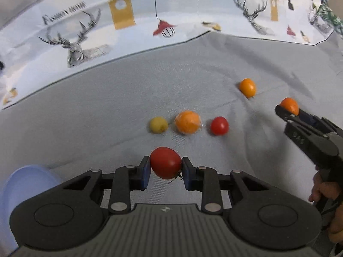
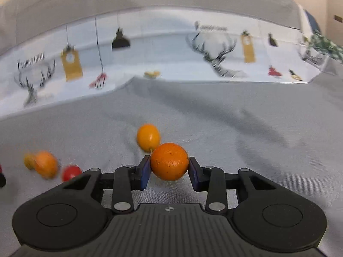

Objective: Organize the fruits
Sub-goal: 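Grasp a mandarin with the right gripper while the left grasps a red tomato, then lift the mandarin and red tomato and carry them toward the plate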

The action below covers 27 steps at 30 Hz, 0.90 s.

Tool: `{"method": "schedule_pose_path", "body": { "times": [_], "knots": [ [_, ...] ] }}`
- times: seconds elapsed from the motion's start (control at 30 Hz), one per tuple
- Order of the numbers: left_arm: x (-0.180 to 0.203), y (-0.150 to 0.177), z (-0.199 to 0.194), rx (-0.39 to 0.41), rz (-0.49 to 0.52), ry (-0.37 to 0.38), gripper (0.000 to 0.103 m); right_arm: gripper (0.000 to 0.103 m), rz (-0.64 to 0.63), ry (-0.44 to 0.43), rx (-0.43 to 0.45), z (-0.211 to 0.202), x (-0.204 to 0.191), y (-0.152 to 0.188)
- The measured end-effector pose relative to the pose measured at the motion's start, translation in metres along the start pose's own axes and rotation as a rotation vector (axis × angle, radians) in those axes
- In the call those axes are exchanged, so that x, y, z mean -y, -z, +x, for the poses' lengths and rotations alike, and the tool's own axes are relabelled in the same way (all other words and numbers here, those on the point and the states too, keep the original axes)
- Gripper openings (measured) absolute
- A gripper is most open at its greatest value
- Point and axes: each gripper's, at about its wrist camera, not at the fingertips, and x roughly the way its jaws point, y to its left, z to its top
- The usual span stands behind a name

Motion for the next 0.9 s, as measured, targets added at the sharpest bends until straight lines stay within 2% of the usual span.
{"method": "schedule_pose_path", "body": {
  "times": [0.2, 0.3, 0.43, 0.53, 0.63, 0.77, 0.9],
  "knots": [
    [-0.021, 0.041, -0.082, 0.023, -0.040, -0.008, 0.034, 0.039, -0.030, -0.113, 0.041, -0.099, -0.010, 0.000],
    [-0.038, 0.063, -0.118, 0.023, -0.083, -0.033, 0.034, 0.039, -0.060, -0.204, 0.038, -0.146, -0.025, 0.001],
    [-0.062, 0.100, -0.165, 0.035, -0.137, -0.104, 0.034, 0.039, -0.044, -0.359, 0.016, -0.203, -0.055, -0.001],
    [-0.081, 0.128, -0.194, 0.042, -0.191, -0.141, 0.034, 0.039, -0.037, -0.486, -0.005, -0.239, -0.082, -0.002],
    [-0.096, 0.159, -0.222, 0.064, -0.235, -0.158, 0.034, 0.039, -0.080, -0.571, -0.009, -0.270, -0.110, -0.001],
    [-0.105, 0.195, -0.253, 0.117, -0.263, -0.191, 0.034, 0.039, -0.154, -0.634, 0.006, -0.304, -0.139, 0.003],
    [-0.111, 0.226, -0.272, 0.150, -0.288, -0.191, 0.034, 0.039, -0.213, -0.659, 0.015, -0.333, -0.159, 0.013]
  ]
}}
